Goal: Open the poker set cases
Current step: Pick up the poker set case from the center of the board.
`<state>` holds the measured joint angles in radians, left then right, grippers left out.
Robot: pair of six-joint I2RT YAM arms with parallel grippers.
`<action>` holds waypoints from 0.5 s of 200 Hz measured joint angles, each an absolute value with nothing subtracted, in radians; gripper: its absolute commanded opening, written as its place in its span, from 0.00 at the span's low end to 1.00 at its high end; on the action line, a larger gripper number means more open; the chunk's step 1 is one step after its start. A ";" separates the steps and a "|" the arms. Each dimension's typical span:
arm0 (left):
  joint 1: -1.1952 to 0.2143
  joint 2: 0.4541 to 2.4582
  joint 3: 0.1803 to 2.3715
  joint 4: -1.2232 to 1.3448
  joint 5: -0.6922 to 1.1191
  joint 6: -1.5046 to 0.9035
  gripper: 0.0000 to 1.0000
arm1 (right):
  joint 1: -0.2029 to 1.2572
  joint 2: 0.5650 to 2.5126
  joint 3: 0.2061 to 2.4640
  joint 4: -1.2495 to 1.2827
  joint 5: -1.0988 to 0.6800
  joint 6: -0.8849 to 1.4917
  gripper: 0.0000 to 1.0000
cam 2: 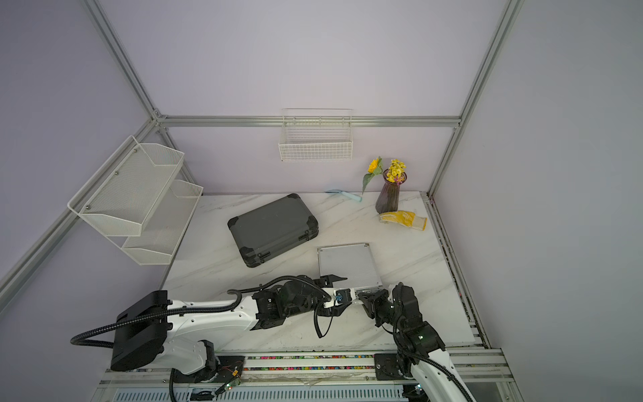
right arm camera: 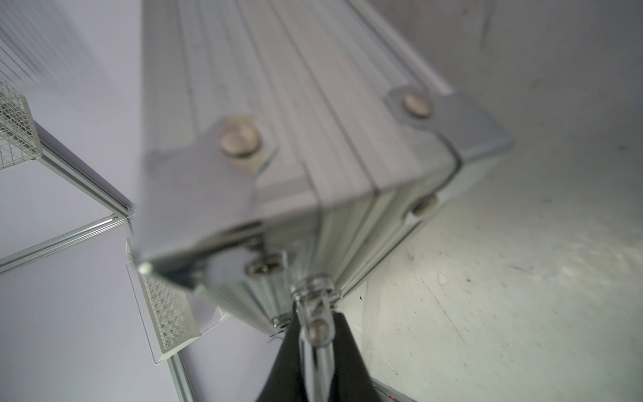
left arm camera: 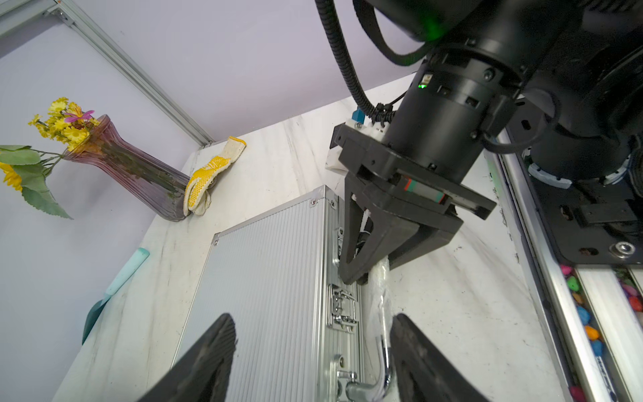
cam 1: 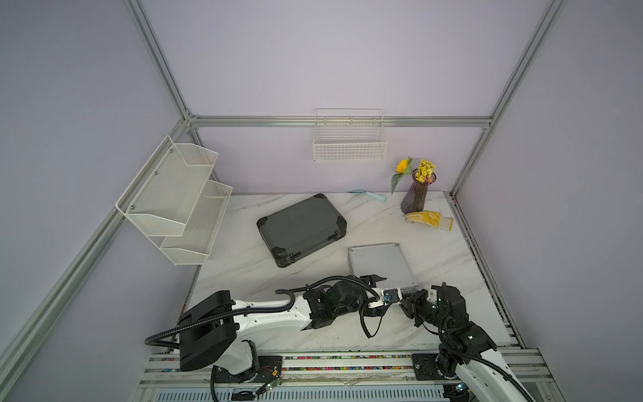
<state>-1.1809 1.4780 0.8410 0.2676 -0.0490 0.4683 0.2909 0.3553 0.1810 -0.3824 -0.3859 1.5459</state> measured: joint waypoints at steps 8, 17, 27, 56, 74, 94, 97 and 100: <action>-1.181 1.480 0.841 0.268 -0.050 0.468 0.71 | 0.291 0.352 0.187 -0.387 -0.380 1.547 0.00; -1.181 1.483 0.841 0.269 -0.052 0.469 0.71 | 0.291 0.348 0.192 -0.391 -0.375 1.548 0.00; -1.181 1.485 0.841 0.269 -0.053 0.469 0.71 | 0.291 0.342 0.194 -0.394 -0.371 1.549 0.00; -1.182 1.499 0.841 0.269 -0.057 0.472 0.71 | 0.291 0.329 0.194 -0.415 -0.355 1.553 0.00; -1.182 1.504 0.841 0.268 -0.057 0.474 0.71 | 0.291 0.329 0.194 -0.421 -0.348 1.555 0.00; -1.185 1.504 0.841 0.269 -0.059 0.475 0.71 | 0.291 0.324 0.194 -0.423 -0.337 1.559 0.00; -1.186 1.504 0.841 0.269 -0.059 0.475 0.71 | 0.291 0.323 0.194 -0.423 -0.334 1.559 0.00; -1.186 1.504 0.841 0.269 -0.059 0.475 0.71 | 0.291 0.323 0.194 -0.423 -0.332 1.560 0.00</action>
<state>-1.1862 1.5036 0.8413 0.2687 -0.0593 0.4747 0.2909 0.3229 0.1936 -0.4229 -0.3321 1.5597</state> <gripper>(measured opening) 0.712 0.151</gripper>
